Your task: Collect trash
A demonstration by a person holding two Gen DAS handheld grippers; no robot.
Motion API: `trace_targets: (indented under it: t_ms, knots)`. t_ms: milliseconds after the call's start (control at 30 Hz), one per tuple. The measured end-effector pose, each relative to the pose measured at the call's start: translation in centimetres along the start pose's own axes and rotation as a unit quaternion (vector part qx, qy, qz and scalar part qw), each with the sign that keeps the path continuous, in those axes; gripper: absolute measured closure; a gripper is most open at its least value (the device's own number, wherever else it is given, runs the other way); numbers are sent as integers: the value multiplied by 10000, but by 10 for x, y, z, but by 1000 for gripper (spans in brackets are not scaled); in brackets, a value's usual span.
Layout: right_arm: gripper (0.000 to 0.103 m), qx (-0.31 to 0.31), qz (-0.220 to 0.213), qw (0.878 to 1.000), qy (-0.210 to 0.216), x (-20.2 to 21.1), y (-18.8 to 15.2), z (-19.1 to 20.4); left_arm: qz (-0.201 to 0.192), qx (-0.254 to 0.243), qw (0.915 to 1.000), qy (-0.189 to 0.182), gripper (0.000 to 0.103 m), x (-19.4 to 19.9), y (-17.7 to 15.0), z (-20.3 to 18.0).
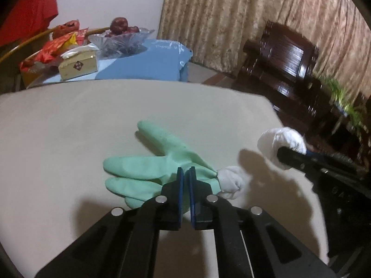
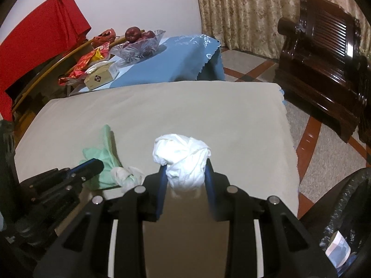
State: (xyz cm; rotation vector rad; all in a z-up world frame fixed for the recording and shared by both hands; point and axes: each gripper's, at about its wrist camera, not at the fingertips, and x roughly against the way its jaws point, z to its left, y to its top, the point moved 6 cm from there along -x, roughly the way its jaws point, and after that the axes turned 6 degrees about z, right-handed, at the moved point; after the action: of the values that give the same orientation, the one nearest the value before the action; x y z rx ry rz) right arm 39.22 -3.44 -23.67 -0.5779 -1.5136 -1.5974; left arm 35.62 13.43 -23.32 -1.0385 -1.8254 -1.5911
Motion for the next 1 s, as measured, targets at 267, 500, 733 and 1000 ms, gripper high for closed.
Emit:
trace_targets:
  t_ms: [267,500,733,1000]
  knots:
    - [74,24,-191,9997,141,32,-1,2,-548,214,9982,-137,99,55,3,1]
    - [74,197,-292,9991,243,65,-9,12,-666,245,9975,22,99,83,4,-6]
    - [74,225,-413,9983,336,104,-20,15,-712,169,9972,161,99,111,-5,-27]
    - [74,320,-624,9971,288,154,-36,7,-856,10,9963,21,99,148,-17,-61]
